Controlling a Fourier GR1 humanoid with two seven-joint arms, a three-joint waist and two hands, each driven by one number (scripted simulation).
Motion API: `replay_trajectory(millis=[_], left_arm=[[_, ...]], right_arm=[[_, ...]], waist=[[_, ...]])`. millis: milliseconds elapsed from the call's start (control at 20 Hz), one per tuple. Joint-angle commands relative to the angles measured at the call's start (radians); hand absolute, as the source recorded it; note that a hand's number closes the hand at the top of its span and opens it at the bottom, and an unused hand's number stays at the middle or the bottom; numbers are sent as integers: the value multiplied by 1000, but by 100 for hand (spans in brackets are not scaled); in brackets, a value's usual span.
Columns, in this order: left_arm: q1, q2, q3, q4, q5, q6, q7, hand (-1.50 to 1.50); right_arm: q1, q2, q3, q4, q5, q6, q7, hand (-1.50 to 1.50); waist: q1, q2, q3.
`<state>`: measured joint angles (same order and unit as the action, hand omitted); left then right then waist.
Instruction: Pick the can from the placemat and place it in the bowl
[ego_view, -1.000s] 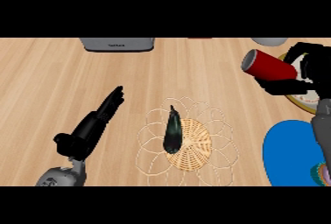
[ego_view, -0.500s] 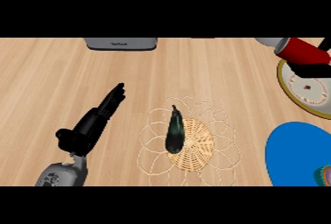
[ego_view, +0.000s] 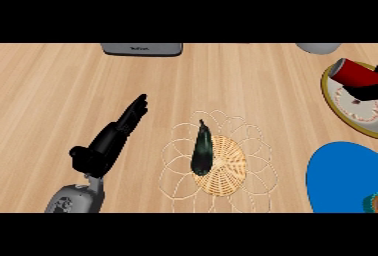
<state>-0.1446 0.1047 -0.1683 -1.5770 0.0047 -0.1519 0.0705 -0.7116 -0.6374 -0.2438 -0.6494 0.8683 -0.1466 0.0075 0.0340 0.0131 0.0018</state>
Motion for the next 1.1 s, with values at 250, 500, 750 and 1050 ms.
replay_trajectory(millis=[250,500,750,1050], left_arm=[[-22,-10,-8,-3,-1,-14,23,0],[-37,-8,8,7,8,-24,19,0],[-14,2,10,7,-16,-11,1,0],[-17,-21,5,-5,-22,11,32,0]], right_arm=[[-91,-72,-116,287,-123,112,-288,-150],[-163,-51,-177,345,-155,-9,-272,-150],[-201,-111,-321,345,-288,-39,-257,-150],[-64,-251,-450,430,-409,80,-364,-150]], waist=[[8,4,2],[9,4,1],[5,1,1],[-15,1,3]])
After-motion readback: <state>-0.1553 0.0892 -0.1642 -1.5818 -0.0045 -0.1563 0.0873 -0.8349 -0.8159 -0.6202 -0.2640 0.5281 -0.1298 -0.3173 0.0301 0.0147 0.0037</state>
